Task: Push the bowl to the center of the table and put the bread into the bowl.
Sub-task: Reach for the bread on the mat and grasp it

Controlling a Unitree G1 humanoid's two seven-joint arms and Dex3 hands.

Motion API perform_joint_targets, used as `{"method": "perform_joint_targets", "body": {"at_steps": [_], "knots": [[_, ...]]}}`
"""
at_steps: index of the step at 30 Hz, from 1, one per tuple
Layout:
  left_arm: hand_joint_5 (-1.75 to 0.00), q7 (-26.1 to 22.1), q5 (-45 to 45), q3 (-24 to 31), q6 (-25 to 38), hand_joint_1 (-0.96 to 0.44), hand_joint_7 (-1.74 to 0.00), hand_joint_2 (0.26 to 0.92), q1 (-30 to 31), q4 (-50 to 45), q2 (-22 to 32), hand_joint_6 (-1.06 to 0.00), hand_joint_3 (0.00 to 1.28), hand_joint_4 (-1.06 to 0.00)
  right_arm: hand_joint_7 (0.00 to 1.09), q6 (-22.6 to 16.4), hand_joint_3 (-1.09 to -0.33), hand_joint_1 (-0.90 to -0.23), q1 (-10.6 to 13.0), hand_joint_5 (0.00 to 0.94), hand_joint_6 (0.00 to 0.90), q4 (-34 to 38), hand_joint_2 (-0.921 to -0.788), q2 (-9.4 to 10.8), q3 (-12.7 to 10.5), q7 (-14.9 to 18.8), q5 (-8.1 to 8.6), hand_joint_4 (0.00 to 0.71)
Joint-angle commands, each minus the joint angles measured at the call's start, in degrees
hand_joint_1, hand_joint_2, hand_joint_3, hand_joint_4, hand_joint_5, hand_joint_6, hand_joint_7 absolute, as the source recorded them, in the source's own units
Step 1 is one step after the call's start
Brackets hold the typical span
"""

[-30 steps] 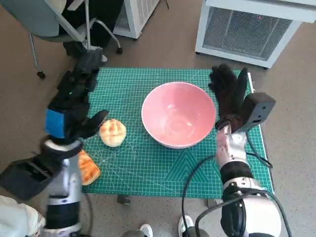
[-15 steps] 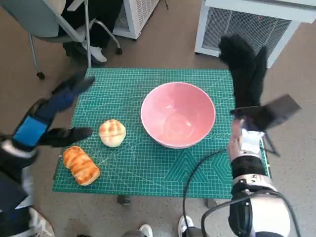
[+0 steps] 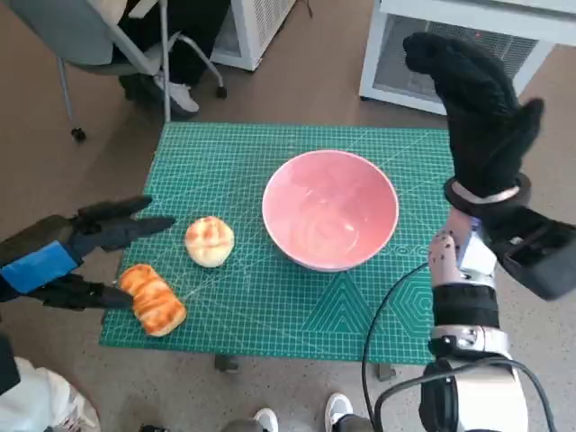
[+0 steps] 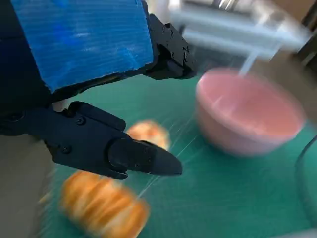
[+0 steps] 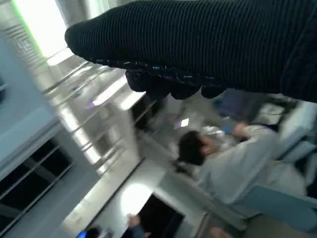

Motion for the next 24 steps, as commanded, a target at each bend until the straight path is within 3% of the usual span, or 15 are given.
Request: {"method": "perform_joint_targets", "body": {"at_steps": [1, 10, 24], "knots": [[0.0, -0.9, 3.1, -1.7, -0.1, -0.28, -0.01, 0.782, 1.1, -0.5, 1.7, -0.44, 0.0, -0.28, 0.73, 1.4, -0.826, -0.585, 2.9, 0.022, -0.001, -3.4, -0.921, -0.1, 1.1, -0.2, 0.2, 0.223], [0.0, -0.1, 10.7, -6.8, -2.0, -0.27, -0.01, 0.759, 0.6, 2.4, 2.0, -0.45, 0.0, -0.28, 0.75, 3.2, -0.828, -0.566, 4.7, 0.026, -0.001, -6.9, -0.921, -0.2, 2.2, -2.0, -0.79, 0.22], [0.0, 0.1, 19.6, -16.6, -1.3, -0.23, -0.02, 0.749, -4.4, 9.2, 0.4, -0.47, 0.0, -0.28, 0.75, 3.7, -0.835, -0.564, 4.9, 0.038, -0.001, -6.4, -0.921, -0.2, 2.9, -2.6, -0.57, 0.225]]}}
